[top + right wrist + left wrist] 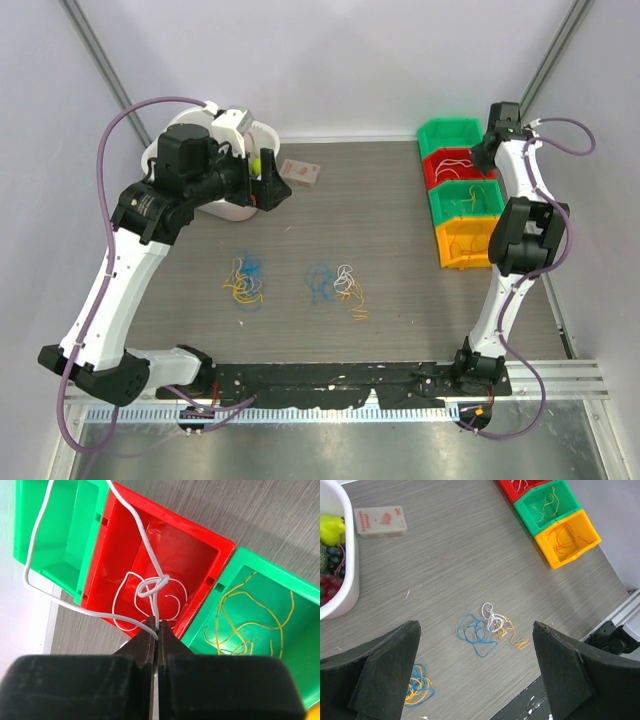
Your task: Untangle the cables
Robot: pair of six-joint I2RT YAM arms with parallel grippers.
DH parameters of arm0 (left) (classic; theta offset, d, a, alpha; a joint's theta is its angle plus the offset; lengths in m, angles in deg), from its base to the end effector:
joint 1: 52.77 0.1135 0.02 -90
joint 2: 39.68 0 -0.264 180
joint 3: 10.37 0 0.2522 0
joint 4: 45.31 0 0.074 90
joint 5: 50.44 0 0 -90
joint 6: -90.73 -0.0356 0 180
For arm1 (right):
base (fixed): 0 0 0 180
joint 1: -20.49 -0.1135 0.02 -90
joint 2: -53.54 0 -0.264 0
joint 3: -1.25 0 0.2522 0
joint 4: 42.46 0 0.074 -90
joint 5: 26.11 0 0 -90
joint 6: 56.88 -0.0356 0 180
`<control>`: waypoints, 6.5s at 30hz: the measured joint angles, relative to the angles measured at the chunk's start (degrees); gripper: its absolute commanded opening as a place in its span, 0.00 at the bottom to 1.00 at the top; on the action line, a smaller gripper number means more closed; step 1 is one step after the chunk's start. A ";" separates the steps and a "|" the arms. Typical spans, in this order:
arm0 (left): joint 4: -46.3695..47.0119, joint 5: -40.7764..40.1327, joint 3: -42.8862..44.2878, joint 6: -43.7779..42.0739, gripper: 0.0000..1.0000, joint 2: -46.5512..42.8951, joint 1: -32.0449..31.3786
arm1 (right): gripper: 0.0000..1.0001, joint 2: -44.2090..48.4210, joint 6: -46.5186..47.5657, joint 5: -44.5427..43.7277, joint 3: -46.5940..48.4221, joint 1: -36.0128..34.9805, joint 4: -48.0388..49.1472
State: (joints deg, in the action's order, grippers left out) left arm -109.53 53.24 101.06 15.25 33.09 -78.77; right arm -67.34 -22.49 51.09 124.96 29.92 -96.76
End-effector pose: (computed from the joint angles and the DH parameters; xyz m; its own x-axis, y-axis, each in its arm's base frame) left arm 0.2091 -0.1113 0.4763 -0.5303 -0.0124 -0.8477 0.5007 0.8023 -0.3250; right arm 0.4674 -0.0856 0.2675 -0.1917 0.8476 -0.4949 0.8040 0.4248 0.4162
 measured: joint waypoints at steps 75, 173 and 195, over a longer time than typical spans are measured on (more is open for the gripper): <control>17.62 2.62 -41.11 31.47 0.74 8.09 -4.55 | 0.62 36.63 26.99 36.09 -53.33 -43.60 12.72; -2.19 8.02 4.22 25.11 0.00 6.69 -5.27 | 0.62 45.38 44.72 21.44 -28.39 -59.32 23.41; -2.56 1.88 8.33 28.26 0.53 9.14 -4.70 | 0.01 39.52 46.14 9.49 -23.85 -62.34 21.46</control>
State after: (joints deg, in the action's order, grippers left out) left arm -112.09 55.12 109.39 43.51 42.23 -83.47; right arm -27.82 23.65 60.58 101.12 -32.42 -75.29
